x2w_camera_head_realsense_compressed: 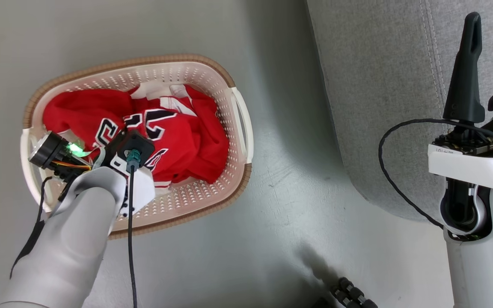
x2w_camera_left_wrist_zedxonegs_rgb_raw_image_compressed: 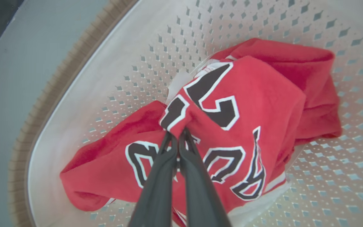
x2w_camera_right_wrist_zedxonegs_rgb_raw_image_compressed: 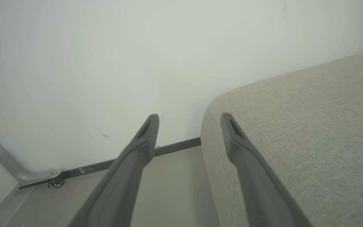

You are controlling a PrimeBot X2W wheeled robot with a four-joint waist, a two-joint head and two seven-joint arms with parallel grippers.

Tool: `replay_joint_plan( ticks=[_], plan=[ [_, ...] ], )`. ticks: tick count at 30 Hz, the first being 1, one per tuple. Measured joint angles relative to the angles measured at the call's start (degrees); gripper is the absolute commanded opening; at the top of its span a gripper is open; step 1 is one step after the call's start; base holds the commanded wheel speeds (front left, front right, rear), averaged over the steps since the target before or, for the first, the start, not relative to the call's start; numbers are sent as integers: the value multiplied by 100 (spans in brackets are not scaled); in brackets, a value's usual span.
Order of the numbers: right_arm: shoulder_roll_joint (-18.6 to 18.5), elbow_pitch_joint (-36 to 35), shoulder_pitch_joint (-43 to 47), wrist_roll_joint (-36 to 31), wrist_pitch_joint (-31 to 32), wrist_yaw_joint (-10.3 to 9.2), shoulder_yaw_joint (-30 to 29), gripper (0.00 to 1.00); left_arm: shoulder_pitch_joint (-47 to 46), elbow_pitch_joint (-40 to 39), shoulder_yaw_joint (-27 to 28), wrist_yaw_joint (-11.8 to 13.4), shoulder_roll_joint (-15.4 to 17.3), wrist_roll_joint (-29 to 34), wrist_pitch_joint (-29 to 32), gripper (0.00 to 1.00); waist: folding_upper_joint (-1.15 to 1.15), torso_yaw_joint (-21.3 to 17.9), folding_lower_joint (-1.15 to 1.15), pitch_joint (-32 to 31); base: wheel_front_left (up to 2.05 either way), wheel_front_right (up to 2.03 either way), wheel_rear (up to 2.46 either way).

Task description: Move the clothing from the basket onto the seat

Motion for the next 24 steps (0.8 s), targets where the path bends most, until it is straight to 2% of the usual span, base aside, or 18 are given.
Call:
replay_joint_plan(
  ticks=[6,14,24],
  plan=[
    [-1,41,3,-55,-1,0,-10,100,102,-220,151,107,-73,-197,-350,0,0,67,0,-154,0,0,0],
    [-3,159,8,-221,-2,0,-42,100,307,-577,294,292,-121,-348,-480,0,0,182,0,-430,0,0,0],
    [-5,278,44,-423,-4,0,-49,100,653,-1081,442,402,-193,-616,-531,0,0,355,0,-814,0,0,0]
  ],
)
